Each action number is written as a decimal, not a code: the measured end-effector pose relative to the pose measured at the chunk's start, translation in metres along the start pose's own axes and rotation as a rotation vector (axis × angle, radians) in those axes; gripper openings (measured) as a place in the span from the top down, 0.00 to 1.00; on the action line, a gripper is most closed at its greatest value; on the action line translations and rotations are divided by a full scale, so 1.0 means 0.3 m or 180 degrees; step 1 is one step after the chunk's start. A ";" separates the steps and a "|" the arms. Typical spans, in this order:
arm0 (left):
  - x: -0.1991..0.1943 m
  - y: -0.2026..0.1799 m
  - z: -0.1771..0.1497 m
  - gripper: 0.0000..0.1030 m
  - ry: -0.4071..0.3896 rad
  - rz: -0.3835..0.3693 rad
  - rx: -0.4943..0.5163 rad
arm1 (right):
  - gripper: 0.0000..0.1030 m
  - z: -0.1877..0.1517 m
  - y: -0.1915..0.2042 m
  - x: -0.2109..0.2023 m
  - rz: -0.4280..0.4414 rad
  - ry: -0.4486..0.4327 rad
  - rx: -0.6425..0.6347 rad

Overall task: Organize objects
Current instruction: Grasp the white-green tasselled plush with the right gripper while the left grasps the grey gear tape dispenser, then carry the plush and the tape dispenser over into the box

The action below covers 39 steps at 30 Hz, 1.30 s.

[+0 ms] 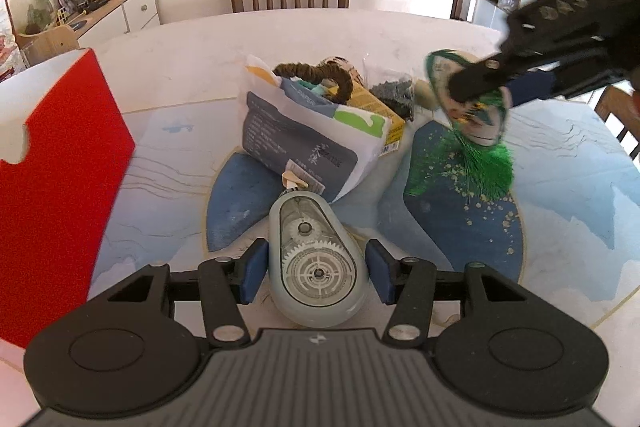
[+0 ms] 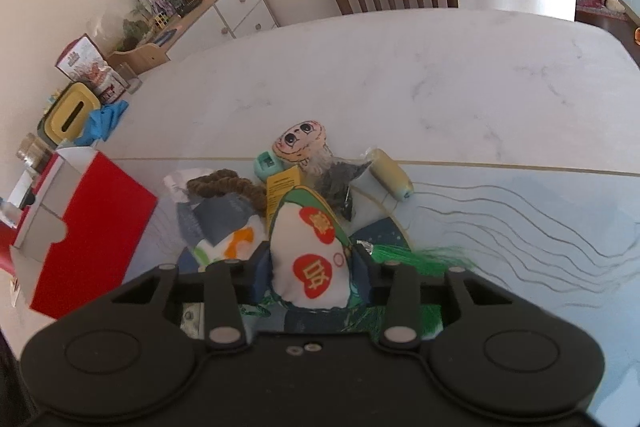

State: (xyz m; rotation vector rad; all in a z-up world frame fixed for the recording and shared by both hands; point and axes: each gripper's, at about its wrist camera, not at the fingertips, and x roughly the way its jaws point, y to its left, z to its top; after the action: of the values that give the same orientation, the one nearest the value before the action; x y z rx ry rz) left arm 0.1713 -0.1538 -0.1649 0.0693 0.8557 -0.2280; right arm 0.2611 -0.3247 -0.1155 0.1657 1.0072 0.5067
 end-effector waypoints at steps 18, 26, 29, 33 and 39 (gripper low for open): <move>-0.238 0.152 0.058 0.49 -0.0083 -0.0240 -0.0033 | 0.61 -0.042 0.164 -0.271 0.0023 -0.0221 -0.0168; -0.352 0.298 0.134 0.49 -0.0172 -0.0280 -0.0012 | 0.61 0.008 0.339 -0.319 0.0125 -0.0316 -0.0404; -0.387 0.368 0.155 0.49 -0.0203 -0.0241 0.0010 | 0.61 0.025 0.418 -0.304 0.0178 -0.0323 -0.0498; -0.421 0.476 0.173 0.48 -0.0237 -0.0172 -0.0025 | 0.61 0.048 0.528 -0.260 0.0264 -0.0292 -0.0579; -0.449 0.663 0.187 0.48 -0.0233 -0.0034 -0.0094 | 0.61 0.084 0.715 -0.190 0.0403 -0.0290 -0.0784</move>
State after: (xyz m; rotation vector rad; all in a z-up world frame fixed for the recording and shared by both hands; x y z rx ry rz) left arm 0.1727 0.0544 -0.0326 0.0288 0.7864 -0.2265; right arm 0.1872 -0.1623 0.0190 0.0320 0.8409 0.7277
